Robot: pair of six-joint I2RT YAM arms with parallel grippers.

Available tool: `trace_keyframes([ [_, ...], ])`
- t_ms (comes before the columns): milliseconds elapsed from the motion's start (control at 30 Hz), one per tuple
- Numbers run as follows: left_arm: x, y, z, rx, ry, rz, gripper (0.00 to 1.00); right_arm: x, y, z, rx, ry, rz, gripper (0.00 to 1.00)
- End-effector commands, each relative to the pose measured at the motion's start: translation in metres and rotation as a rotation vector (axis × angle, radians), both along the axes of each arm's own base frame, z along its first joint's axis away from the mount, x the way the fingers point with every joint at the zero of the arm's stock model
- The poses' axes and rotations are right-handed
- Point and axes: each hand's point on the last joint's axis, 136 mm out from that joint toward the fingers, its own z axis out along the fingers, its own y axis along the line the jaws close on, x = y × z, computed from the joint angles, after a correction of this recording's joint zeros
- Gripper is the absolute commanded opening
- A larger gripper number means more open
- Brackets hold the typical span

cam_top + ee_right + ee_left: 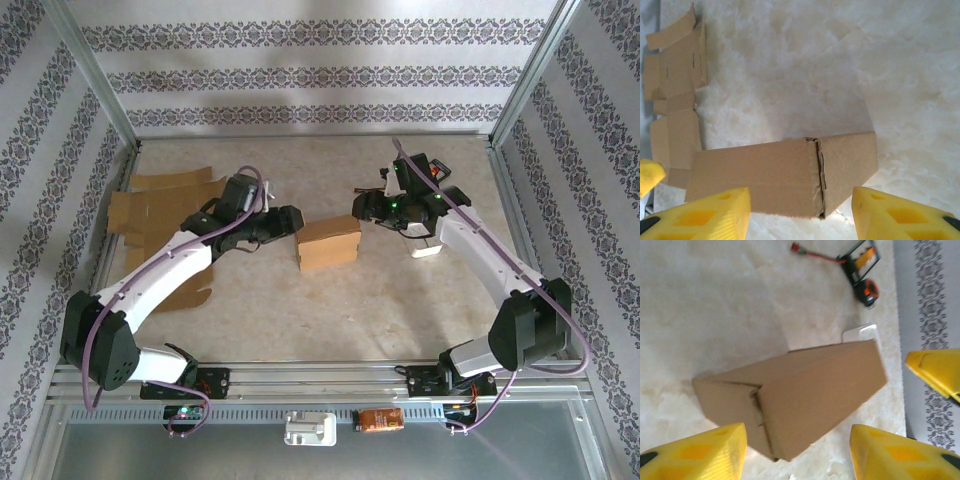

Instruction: Fold the paper box

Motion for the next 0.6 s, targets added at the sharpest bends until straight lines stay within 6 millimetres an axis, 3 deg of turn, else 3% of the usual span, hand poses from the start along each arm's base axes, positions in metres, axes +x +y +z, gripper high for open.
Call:
trace_keyframes([
  [0, -0.007, 0.002, -0.028, 0.026, 0.067, 0.047, 0.59, -0.005, 0.006, -0.019, -0.024, 0.042, 0.050, 0.56],
  [100, -0.007, -0.008, -0.040, 0.009, 0.091, 0.011, 0.56, -0.005, 0.008, -0.034, -0.031, 0.072, 0.062, 0.50],
  [233, -0.010, -0.013, -0.052, 0.024, 0.119, -0.006, 0.32, -0.014, 0.009, -0.048, -0.054, 0.092, 0.069, 0.33],
  [300, -0.015, -0.013, -0.057, 0.023, 0.135, -0.013, 0.25, -0.025, 0.010, -0.057, -0.078, 0.103, 0.084, 0.29],
  [400, -0.035, -0.020, -0.064, 0.018, 0.179, -0.059, 0.19, -0.057, 0.007, -0.069, -0.125, 0.133, 0.102, 0.28],
  [533, -0.081, -0.022, -0.061, 0.063, 0.190, -0.109, 0.20, -0.125, -0.019, -0.080, -0.191, 0.199, 0.068, 0.32],
  [567, -0.092, -0.019, -0.057, 0.088, 0.172, -0.105, 0.24, -0.142, -0.029, -0.079, -0.214, 0.212, 0.059, 0.34],
])
